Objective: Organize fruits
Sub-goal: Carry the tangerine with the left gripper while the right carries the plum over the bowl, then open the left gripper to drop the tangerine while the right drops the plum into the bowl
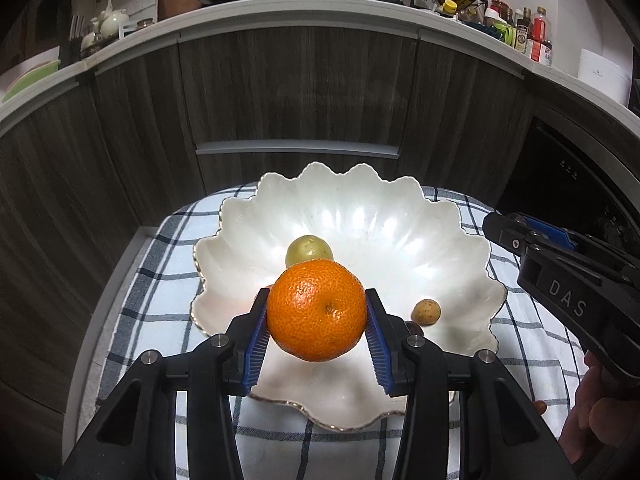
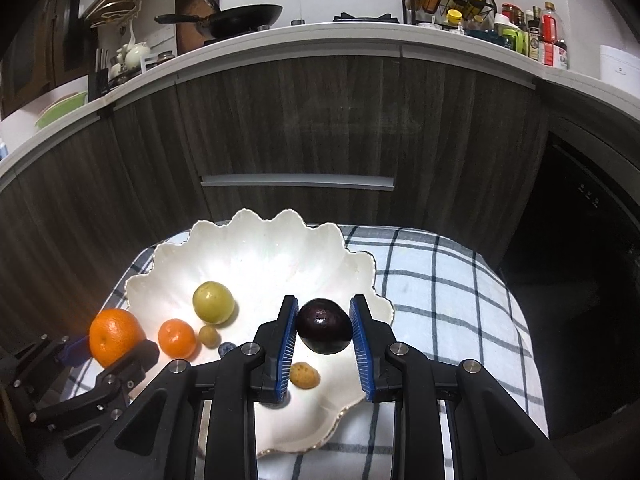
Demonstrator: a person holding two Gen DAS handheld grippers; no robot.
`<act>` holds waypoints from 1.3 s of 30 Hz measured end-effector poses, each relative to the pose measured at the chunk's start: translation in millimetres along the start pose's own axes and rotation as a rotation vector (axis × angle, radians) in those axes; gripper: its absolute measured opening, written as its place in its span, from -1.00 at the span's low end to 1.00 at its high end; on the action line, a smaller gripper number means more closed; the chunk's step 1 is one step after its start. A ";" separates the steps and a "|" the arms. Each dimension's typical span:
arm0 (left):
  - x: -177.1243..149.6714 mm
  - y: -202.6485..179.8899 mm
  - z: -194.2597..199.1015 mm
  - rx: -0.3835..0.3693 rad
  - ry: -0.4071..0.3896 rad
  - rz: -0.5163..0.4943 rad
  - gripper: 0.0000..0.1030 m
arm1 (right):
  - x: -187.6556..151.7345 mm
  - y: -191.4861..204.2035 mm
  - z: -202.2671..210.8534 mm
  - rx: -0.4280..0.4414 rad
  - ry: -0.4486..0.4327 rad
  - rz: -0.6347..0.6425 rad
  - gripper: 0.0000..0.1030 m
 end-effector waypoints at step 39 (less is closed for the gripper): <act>-4.8 10.7 -24.6 0.034 0.020 0.024 0.86 | -5.4 -2.9 -49.5 -0.004 0.089 -0.023 0.60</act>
Point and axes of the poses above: each gripper's, at about its wrist camera, not at the fingertips, and z roughly against the way its jaws point, y to its left, x to its top, the point moved 2 cm from there along -z, roughly the way its jaws point, and after that the axes turned 8 degrees about z, right-handed, at the moved point
